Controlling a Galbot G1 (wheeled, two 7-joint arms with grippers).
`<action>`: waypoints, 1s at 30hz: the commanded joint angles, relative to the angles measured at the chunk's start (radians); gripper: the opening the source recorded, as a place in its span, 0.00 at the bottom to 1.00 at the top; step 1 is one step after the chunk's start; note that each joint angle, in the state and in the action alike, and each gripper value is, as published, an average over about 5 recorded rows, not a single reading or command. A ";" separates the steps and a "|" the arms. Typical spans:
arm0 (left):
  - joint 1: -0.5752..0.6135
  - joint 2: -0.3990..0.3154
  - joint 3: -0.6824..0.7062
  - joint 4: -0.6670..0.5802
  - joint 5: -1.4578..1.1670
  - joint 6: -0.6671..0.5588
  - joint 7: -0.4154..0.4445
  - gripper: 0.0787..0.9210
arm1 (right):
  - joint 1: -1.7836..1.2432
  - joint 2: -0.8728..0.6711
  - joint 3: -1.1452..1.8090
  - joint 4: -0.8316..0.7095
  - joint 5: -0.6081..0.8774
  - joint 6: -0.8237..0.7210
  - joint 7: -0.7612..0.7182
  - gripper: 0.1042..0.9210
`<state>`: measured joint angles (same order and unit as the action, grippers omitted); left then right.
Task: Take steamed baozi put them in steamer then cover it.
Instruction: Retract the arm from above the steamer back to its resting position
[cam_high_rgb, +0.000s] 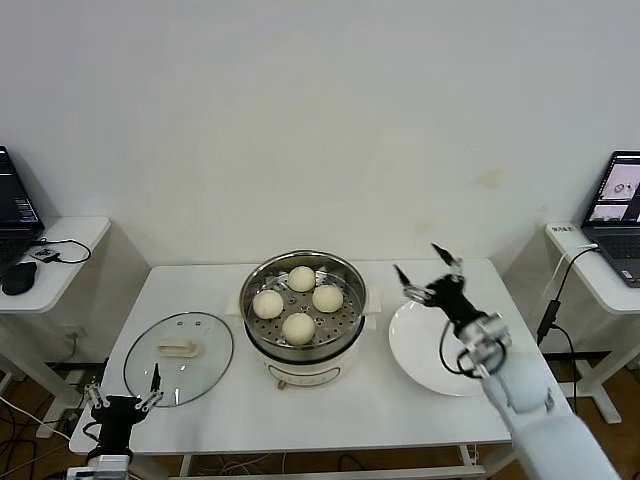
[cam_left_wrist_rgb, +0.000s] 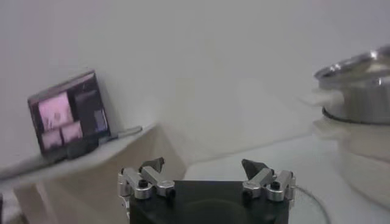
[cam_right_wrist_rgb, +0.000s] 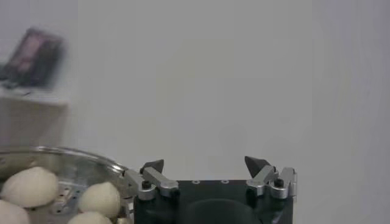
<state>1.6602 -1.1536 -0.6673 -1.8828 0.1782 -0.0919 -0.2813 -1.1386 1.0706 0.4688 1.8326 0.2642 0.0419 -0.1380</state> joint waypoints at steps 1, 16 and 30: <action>-0.075 0.087 -0.008 0.198 0.767 -0.037 0.037 0.88 | -0.381 0.250 0.432 0.081 -0.118 0.105 -0.009 0.88; -0.301 0.148 0.105 0.403 0.870 -0.041 0.041 0.88 | -0.468 0.310 0.494 0.111 -0.128 0.115 0.018 0.88; -0.485 0.165 0.190 0.584 0.890 -0.050 0.037 0.88 | -0.509 0.341 0.489 0.124 -0.121 0.111 0.012 0.88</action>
<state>1.3223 -1.0087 -0.5294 -1.4557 1.0004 -0.1377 -0.2456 -1.6054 1.3836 0.9313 1.9466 0.1476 0.1484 -0.1241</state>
